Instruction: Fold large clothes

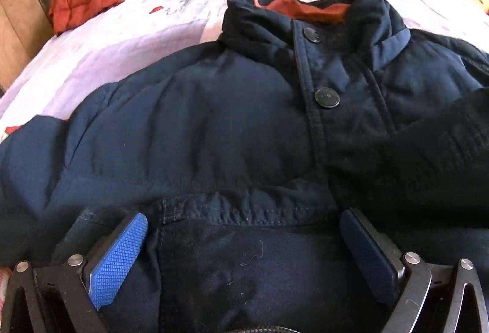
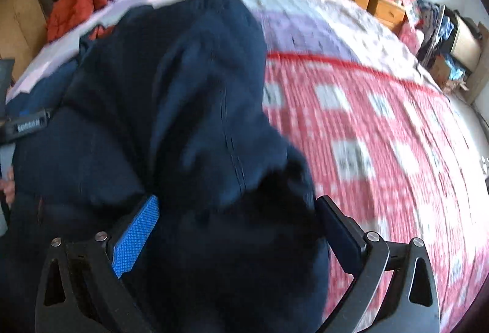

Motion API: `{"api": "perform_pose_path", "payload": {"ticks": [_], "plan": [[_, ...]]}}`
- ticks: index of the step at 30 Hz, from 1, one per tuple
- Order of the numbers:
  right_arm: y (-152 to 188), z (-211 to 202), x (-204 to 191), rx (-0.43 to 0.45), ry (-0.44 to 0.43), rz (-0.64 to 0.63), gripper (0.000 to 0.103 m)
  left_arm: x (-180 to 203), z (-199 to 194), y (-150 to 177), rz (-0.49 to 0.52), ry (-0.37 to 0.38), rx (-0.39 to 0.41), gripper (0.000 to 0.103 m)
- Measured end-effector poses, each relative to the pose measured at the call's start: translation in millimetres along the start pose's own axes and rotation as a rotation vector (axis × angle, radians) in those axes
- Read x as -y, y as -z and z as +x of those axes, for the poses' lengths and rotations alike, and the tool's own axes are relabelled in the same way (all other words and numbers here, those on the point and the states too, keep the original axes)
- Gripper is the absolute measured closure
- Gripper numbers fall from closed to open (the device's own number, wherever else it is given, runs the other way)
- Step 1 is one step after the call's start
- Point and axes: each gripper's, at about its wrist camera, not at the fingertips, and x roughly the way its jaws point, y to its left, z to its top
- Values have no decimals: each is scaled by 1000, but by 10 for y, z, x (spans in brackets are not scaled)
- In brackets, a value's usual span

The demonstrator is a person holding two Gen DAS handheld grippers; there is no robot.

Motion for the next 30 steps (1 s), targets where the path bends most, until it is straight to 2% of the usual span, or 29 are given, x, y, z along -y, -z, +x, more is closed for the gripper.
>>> {"api": "perform_pose_path", "payload": {"ticks": [1, 3, 5, 7, 9, 11, 13, 14, 15, 16, 18, 20, 22, 25, 27, 28, 30], "plan": [[20, -39, -30, 1, 20, -26, 1, -4, -1, 4, -2, 1, 1, 0], [7, -282, -94, 94, 33, -62, 1, 1, -14, 25, -2, -5, 15, 0], [-90, -515, -157, 207, 8, -67, 1, 30, 7, 27, 3, -13, 31, 0], [-302, -614, -254, 286, -63, -62, 1, 36, 0, 58, 2, -15, 42, 0], [-544, -510, -365, 281, -137, -61, 1, 29, 3, 62, -2, -12, 49, 0], [-758, -302, -427, 245, -148, -49, 1, 22, 11, 68, -6, -6, 49, 0], [-801, 60, -412, 121, -101, -29, 1, 12, 19, 68, -9, 0, 48, 0], [-678, 293, -380, 3, -78, -24, 1, 7, 20, 70, -10, 4, 50, 0], [-525, 306, -422, 4, -99, -25, 1, 4, 22, 68, -10, 7, 51, 0], [-369, 210, -420, 52, -85, -43, 1, 3, 21, 73, -10, 9, 54, 0], [-171, 57, -405, 70, -49, -70, 1, -2, 12, 88, -7, 8, 58, 0], [-132, -74, -346, 87, -35, -43, 1, 2, 21, 92, -4, 4, 61, 0], [-292, -174, -354, 147, -41, -40, 1, 4, 20, 99, -3, 1, 65, 0], [-669, -305, -560, 258, -106, -102, 1, 0, 10, 111, -1, 2, 67, 0], [-908, -164, -747, 230, -124, -155, 1, 1, 9, 111, 0, 2, 66, 0], [-1016, -4, -775, 182, -135, -166, 1, 1, 11, 112, 0, 1, 65, 0], [-1097, 266, -672, 121, -83, -190, 1, 0, 10, 112, -1, 3, 66, 0]]}}
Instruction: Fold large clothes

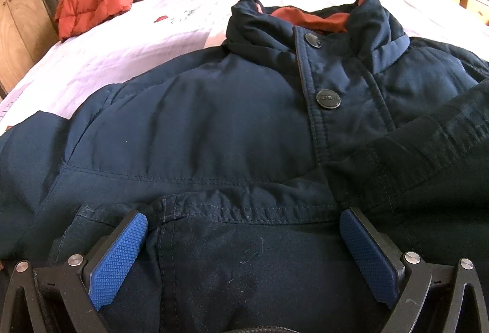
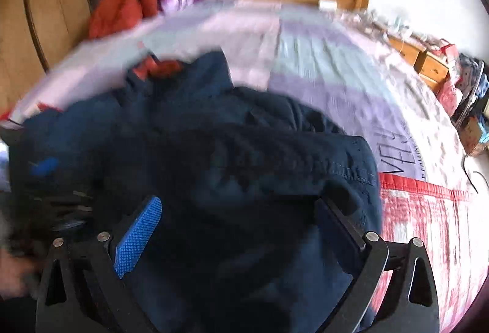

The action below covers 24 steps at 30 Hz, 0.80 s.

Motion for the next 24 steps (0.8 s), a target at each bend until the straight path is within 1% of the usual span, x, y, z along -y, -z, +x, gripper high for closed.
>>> {"api": "perform_pose_path", "payload": {"ticks": [1, 2, 3, 4, 5, 7, 8, 9, 10, 11, 12, 13, 14, 15, 16, 17, 18, 19, 20, 21, 22, 23, 24], "plan": [[30, 74, 143, -10, 39, 9, 4, -1, -4, 3, 0, 5, 2, 0], [79, 119, 384, -9, 14, 63, 21, 4, -3, 4, 0, 5, 5, 0], [84, 155, 472, -9, -5, 96, 28, 2, -7, 8, 1, 6, 6, 0], [119, 169, 524, -10, 14, 101, 31, -3, -3, 11, -1, 7, 8, 0], [162, 165, 562, -5, 35, 101, 31, -7, -5, 19, -4, 8, 10, 0], [175, 177, 572, 0, 45, 127, 30, -6, -11, 26, -1, 6, 13, 0], [168, 165, 539, -3, 68, 126, 28, -5, -8, 27, 0, 4, 11, 0], [159, 134, 483, -3, 94, 124, 28, -9, -2, 21, 0, 4, 9, 0], [137, 56, 385, 7, 135, 122, 27, -9, -5, 27, -1, 6, 8, 0], [130, -57, 309, 37, 132, 111, 25, -15, -9, 26, 0, 6, 8, 0], [122, -117, 182, 64, 111, 90, 24, -14, -14, 26, 2, 4, 9, 0], [95, -170, 23, 89, 90, 43, 20, -18, -9, 22, 1, 4, 9, 0], [52, -165, -140, 95, 76, -21, 19, -23, -8, 23, 3, 2, 8, 0], [22, -119, -224, 83, 76, -66, 19, -30, -6, 14, 3, 3, 6, 0], [-15, 18, -271, 35, 118, -115, 19, -31, -10, 7, 2, 6, 3, 0], [-46, 166, -153, -18, 147, -96, 17, -64, -13, -10, -3, 21, -6, 0], [-60, 219, 2, -39, 134, -38, 16, -98, -24, -34, -7, 41, -15, 0], [-66, 248, 253, -49, 114, 61, 17, -118, -37, -57, -8, 55, -17, 0], [-60, 268, 380, -62, 85, 107, 17, -171, -94, -79, -3, 58, -5, 0], [-50, 271, 422, -77, 87, 116, 17, -214, -155, -85, 6, 42, 13, 0], [-45, 232, 383, -79, 108, 96, 18, -286, -239, -76, 12, 16, 37, 0], [-40, 153, 301, -68, 137, 72, 17, -390, -306, -35, 8, 0, 51, 0], [-30, 67, 226, -51, 136, 62, 17, -481, -322, 21, 3, -7, 49, 0]]}}
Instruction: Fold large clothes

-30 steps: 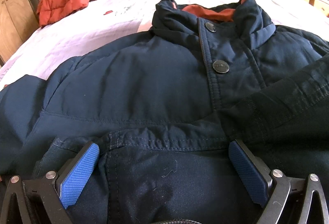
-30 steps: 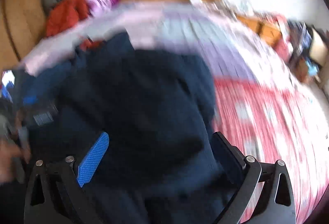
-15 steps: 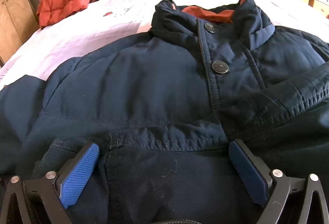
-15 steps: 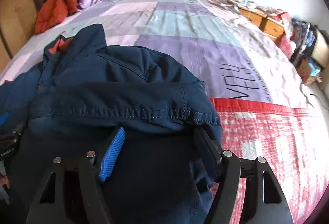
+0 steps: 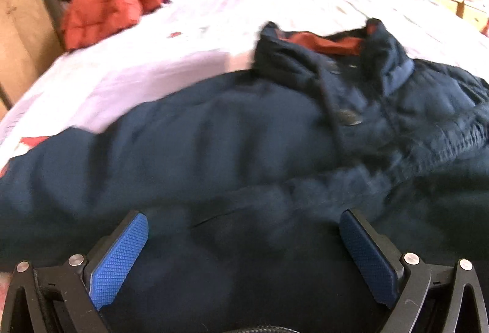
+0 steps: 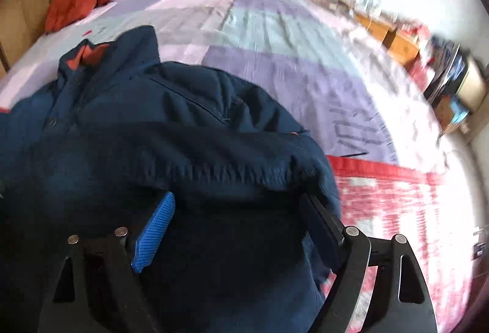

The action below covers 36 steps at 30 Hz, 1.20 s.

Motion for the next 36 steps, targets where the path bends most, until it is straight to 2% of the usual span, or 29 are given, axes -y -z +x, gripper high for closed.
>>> {"api": "perform_pose_path", "payload": {"ticks": [2, 3, 5, 8, 10, 13, 15, 16, 18, 20, 22, 27, 30, 32, 33, 36], "plan": [[161, -308, -113, 68, -86, -2, 16, -178, 47, 152, -21, 10, -46, 0], [249, -397, -171, 77, -97, -20, 16, -260, 50, 203, -46, 28, -55, 0], [536, -473, -342, 58, -62, -112, 15, -380, 3, 244, -77, 24, -47, 0], [792, -573, -344, 61, -35, -98, 15, -483, -110, 272, -95, -9, -31, 0], [870, -692, -346, 78, -13, -91, 15, -572, -182, 359, -102, -47, -22, 0], [1008, -648, -357, 41, -20, -86, 14, -812, -221, 518, -173, -3, -57, 0], [970, -648, -350, 30, -16, -53, 15, -915, -345, 542, -195, -14, -48, 0], [944, -697, -355, 40, -23, -34, 15, -928, -406, 540, -197, -24, -34, 0], [939, -864, -456, 90, -89, 1, 15, -980, -550, 564, -192, -37, 4, 0], [902, -975, -691, 118, -138, -20, 15, -1011, -506, 652, -164, -72, -37, 0], [840, -981, -988, 118, -168, -63, 15, -1071, -370, 760, -168, -45, -106, 0], [674, -948, -1839, 149, -246, -99, 15, -1283, -564, 762, -236, -47, -68, 0], [659, -842, -2310, 172, -202, -143, 13, -1530, -730, 834, -255, -36, -58, 0], [734, -510, -2608, 76, -165, -179, 2, -1745, -818, 893, -257, -61, -49, 0], [800, -353, -2681, 45, -122, -201, 2, -1877, -853, 926, -266, -72, -48, 0], [856, -334, -2663, 96, -123, -182, 1, -2455, -944, 1025, -349, -121, -54, 0]]}}
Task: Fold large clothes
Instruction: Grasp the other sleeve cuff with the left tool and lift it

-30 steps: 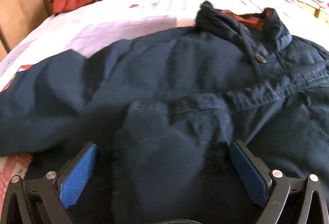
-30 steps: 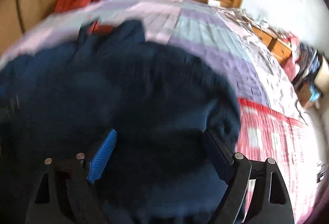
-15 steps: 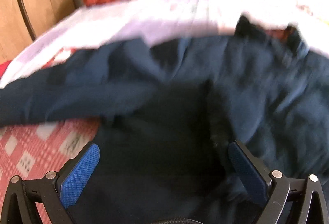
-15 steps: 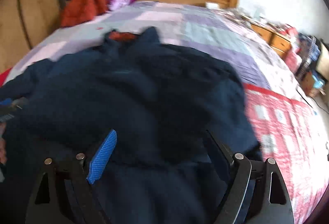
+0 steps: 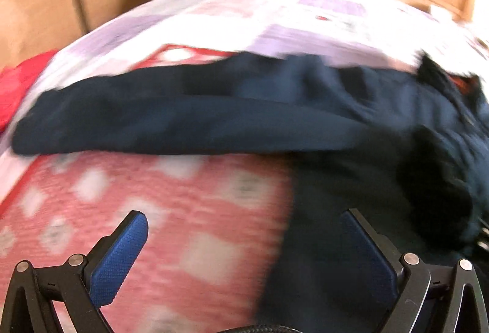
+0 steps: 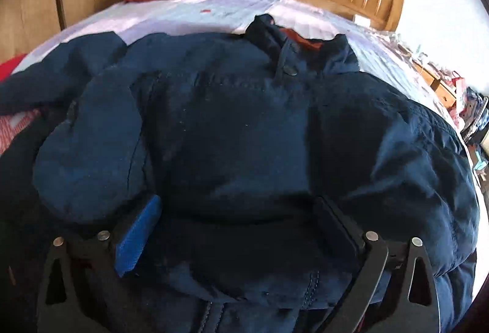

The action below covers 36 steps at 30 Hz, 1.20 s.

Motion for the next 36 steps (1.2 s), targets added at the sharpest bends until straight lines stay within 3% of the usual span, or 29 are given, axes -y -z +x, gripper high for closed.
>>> {"api": "perform_pose_path", "payload": {"ticks": [6, 10, 13, 17, 19, 25, 26, 27, 29, 32, 36], "plan": [[38, 28, -48, 26, 42, -15, 1, -1362, 217, -220, -272, -89, -28, 0], [38, -7, 13, 33, 37, -9, 0, -2049, 521, -321, -435, -81, -58, 0], [52, -10, 14, 36, 34, -6, 0, -2494, 878, -364, -603, -24, -111, 0], [63, 0, 18, 38, 33, -7, 0, -2702, 1257, -387, -716, 31, -145, 0], [81, -14, 11, 39, 32, -4, 0, -2713, 1405, -423, -735, 12, -155, 0], [86, -9, 31, 42, 20, 5, 0, -2720, 1636, -797, -765, 65, -96, 4], [85, -9, 34, 43, 18, 7, 0, -2732, 1642, -844, -761, 60, -84, 18], [86, -7, 37, 44, 16, 7, 0, -2738, 1640, -884, -764, 44, -78, 45], [86, -4, 45, 45, 12, 11, 0, -2769, 1596, -945, -775, 61, -50, 73], [84, 2, 53, 47, 5, 16, 0, -2642, 1344, -1098, -666, 44, 10, 89], [82, 3, 69, 50, -6, 26, 0, -2332, 924, -1382, -511, 35, 113, 92]]}}
